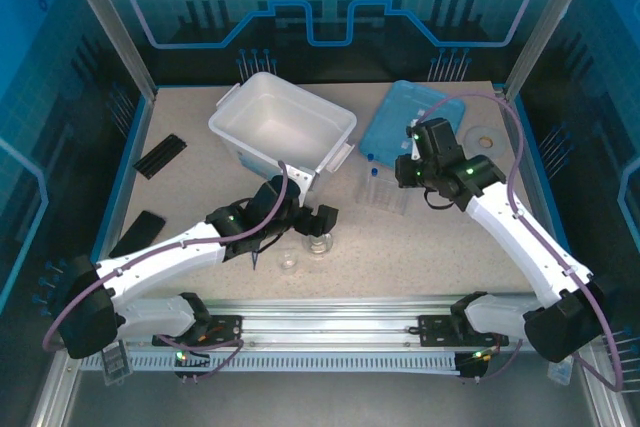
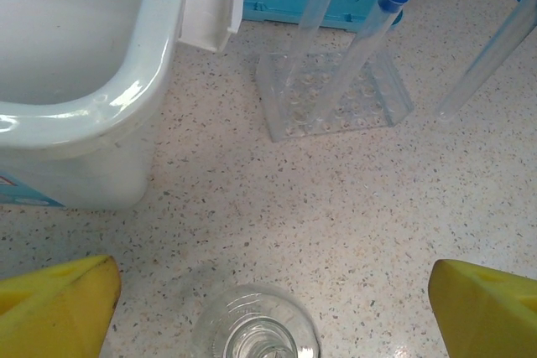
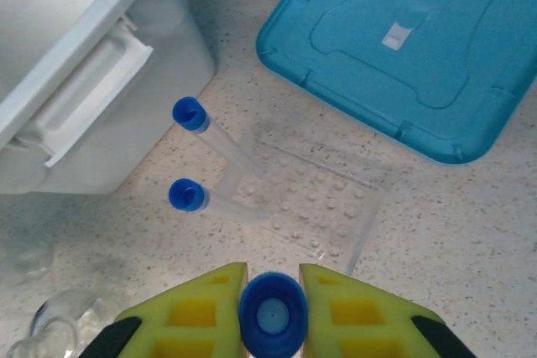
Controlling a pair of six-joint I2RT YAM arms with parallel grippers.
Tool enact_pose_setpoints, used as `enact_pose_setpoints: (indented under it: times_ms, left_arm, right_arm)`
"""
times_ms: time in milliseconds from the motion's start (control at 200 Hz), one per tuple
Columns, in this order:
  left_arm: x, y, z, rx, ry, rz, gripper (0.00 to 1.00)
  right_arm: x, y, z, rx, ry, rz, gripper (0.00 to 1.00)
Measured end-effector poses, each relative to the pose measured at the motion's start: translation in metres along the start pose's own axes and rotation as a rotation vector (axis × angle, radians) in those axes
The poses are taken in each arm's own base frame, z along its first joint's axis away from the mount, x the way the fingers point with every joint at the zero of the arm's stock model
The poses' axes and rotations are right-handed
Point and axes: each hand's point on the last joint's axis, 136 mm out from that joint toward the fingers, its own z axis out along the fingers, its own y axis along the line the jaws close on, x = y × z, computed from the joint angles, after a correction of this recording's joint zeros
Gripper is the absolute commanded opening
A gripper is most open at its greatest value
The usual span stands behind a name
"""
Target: Organize the chemistry lab equipment
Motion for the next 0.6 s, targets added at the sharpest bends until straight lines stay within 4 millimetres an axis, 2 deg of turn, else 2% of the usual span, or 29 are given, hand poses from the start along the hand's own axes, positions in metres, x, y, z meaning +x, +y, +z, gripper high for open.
enact_pose_setpoints:
  times_ms: [600]
  left_arm:
    - [0.01,0.009,0.0,-0.033,0.024,0.001,0.95]
  right_arm:
    - [-0.008,-0.005,0.029,0.104,-0.122,-0.017,0.18]
